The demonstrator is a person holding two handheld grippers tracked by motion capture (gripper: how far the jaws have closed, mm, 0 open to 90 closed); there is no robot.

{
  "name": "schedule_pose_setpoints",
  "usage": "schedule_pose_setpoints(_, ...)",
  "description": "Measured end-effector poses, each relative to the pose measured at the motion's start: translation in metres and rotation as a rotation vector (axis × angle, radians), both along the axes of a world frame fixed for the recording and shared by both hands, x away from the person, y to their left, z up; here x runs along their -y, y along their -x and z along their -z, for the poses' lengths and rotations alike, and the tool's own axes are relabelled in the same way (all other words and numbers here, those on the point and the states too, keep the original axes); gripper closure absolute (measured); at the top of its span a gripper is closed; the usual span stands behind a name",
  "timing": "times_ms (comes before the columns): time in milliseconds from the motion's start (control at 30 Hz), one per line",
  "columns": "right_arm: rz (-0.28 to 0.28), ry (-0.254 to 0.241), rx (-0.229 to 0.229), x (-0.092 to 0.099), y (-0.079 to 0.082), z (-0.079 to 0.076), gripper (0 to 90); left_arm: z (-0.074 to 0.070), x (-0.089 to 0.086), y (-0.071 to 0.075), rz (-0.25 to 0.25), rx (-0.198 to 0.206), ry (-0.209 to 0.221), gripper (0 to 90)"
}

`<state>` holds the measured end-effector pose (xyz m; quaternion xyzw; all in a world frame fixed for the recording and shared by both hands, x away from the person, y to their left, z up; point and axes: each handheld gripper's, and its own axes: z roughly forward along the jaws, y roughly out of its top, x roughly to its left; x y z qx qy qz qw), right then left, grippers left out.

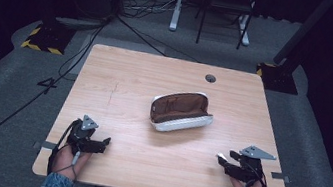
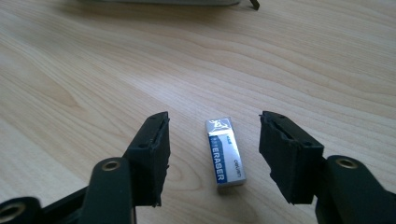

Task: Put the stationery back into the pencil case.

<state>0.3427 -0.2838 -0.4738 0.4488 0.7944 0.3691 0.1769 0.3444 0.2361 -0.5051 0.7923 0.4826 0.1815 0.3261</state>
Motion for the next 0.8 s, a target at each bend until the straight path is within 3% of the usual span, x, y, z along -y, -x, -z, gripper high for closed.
schedule_pose_setpoints(267,-0.004,0.068,-0.068,-0.004,-0.012,0.011,59.4,0.0,0.0,0.0,-0.001,0.0,-0.001,14.8)
schedule_pose_setpoints(633,-0.014,0.112,-0.083,-0.006,-0.013,0.014,72.3,0.0,0.0,0.0,-0.001,0.001,-0.001,14.9)
schedule_pose_setpoints(800,-0.017,0.111,-0.084,-0.005,-0.013,0.014,73.0,0.0,0.0,0.0,-0.001,0.001,-0.001,14.9)
